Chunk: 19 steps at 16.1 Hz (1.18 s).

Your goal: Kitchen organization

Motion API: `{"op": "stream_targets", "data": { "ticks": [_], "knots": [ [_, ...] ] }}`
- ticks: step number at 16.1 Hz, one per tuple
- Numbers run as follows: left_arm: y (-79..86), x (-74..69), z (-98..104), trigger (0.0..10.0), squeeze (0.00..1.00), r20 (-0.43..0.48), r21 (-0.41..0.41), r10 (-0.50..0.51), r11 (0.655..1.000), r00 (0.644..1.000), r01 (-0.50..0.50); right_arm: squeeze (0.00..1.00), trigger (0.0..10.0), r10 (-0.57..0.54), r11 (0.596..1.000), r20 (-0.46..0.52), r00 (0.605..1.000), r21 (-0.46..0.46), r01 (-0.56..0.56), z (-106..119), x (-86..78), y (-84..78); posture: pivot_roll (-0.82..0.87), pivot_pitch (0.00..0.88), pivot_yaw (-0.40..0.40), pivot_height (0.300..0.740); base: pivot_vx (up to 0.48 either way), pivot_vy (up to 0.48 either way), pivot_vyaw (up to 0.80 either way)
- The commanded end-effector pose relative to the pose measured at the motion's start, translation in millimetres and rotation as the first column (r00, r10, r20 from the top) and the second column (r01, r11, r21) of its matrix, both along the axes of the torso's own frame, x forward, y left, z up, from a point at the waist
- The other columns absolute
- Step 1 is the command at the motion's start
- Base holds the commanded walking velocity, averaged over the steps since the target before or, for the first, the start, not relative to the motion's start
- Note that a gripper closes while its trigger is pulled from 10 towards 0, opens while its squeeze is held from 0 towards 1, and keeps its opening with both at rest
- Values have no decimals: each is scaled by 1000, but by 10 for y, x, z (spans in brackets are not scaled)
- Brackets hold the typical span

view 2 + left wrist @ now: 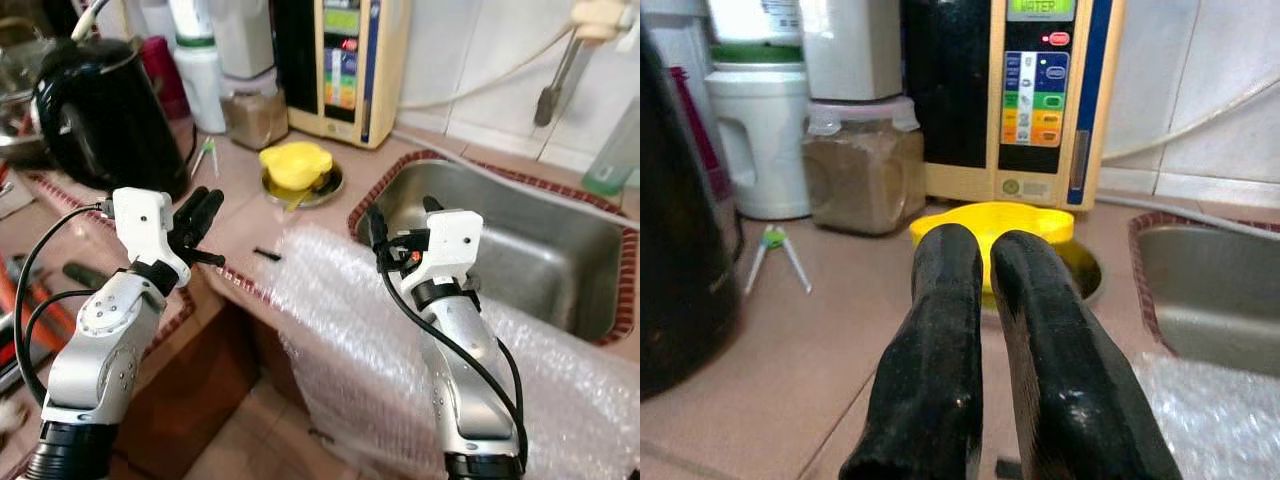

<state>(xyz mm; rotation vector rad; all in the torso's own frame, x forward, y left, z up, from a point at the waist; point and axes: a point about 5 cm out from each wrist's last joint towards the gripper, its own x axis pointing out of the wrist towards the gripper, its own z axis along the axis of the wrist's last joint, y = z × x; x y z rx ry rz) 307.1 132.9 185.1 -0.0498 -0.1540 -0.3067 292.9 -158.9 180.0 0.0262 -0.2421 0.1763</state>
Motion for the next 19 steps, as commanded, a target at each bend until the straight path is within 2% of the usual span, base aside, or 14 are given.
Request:
{"op": "stream_targets", "data": {
  "ticks": [1,11,19],
  "knots": [
    [10,-9,14,10000,0,11,11,-10,1000,1000,10,0,10000,11,1000,14,1000,4,-11,33,-15,16,9,65,63,740,424,0,0],
    [-9,-2,2,10000,0,5,8,-20,1000,1000,20,0,10000,10,1000,13,1000,-4,-10,35,8,-6,11,60,60,740,433,0,0],
    [-25,-10,-39,10000,0,-26,-15,-18,1000,1000,17,0,10000,-4,1000,10,1000,-10,4,22,9,-46,11,62,60,740,0,0,0]
  ]
}}
